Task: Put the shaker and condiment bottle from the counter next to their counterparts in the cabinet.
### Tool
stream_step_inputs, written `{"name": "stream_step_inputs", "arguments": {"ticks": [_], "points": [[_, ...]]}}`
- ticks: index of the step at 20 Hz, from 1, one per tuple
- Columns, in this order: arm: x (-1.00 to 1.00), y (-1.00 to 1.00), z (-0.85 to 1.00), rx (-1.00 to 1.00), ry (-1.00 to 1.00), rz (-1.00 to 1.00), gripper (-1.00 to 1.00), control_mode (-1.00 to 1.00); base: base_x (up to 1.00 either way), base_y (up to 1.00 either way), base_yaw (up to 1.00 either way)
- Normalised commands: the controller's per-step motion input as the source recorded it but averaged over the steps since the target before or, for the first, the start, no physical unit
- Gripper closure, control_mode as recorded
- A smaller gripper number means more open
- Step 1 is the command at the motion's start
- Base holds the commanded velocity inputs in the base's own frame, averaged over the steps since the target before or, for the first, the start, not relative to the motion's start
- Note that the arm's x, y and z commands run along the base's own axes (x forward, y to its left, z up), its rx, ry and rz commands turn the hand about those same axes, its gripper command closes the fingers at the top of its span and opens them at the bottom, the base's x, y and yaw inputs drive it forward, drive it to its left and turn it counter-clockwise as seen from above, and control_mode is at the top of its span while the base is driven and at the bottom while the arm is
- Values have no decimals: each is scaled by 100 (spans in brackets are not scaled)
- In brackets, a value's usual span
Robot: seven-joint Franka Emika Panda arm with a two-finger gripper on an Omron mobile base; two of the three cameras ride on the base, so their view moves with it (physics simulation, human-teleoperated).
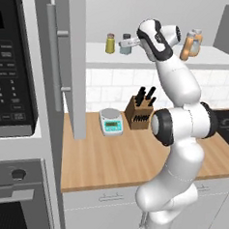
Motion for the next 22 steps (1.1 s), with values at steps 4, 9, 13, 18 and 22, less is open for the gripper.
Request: {"name": "stream_step_inputs", "arguments": {"ticks": [4, 9, 13, 18, 22], "points": [[-3, 0, 0, 1, 0, 0, -100, -100, 0, 0, 0], [-83, -14, 0, 6, -11, 0, -100, -100, 0, 0, 0], [-100, -18, -2, 8, -6, 0, -100, -100, 0, 0, 0], [-100, -23, -22, 4, -3, 0, -100, -100, 0, 0, 0], [-100, -29, -46, 1, -6, 0, -100, -100, 0, 0, 0]]}}
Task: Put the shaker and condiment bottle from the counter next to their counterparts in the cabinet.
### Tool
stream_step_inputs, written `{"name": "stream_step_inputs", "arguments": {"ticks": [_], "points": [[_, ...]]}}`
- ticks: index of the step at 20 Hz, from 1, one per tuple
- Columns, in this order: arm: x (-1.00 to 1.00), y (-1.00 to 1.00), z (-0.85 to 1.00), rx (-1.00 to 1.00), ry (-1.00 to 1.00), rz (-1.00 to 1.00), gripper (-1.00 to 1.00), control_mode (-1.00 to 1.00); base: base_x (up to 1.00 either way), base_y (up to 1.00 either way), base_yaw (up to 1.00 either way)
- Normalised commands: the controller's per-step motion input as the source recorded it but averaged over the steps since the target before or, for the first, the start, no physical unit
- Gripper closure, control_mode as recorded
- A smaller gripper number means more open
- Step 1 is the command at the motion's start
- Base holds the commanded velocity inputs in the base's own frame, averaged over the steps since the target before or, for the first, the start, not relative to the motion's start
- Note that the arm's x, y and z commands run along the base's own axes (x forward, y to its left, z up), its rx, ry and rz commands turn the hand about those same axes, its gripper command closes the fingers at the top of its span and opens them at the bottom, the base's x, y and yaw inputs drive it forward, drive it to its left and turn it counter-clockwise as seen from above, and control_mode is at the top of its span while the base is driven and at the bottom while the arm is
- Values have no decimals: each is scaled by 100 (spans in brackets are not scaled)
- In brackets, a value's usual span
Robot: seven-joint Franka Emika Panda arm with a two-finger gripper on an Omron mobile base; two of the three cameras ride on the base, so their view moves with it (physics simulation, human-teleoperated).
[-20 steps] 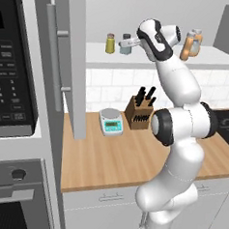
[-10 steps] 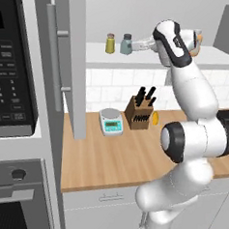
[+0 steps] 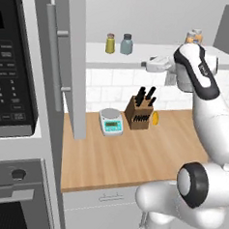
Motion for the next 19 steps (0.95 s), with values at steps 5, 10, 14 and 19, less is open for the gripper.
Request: {"name": "stream_step_inputs", "arguments": {"ticks": [5, 10, 14, 19], "points": [[-100, -35, -50, 2, -7, 0, -100, -100, 0, 0, 0], [-100, -34, -74, 0, -3, 0, -100, -100, 0, 0, 0], [-100, -32, -95, 0, 0, 0, -100, -100, 0, 0, 0], [-27, -7, -41, 0, 1, 0, -100, -100, 0, 0, 0]]}}
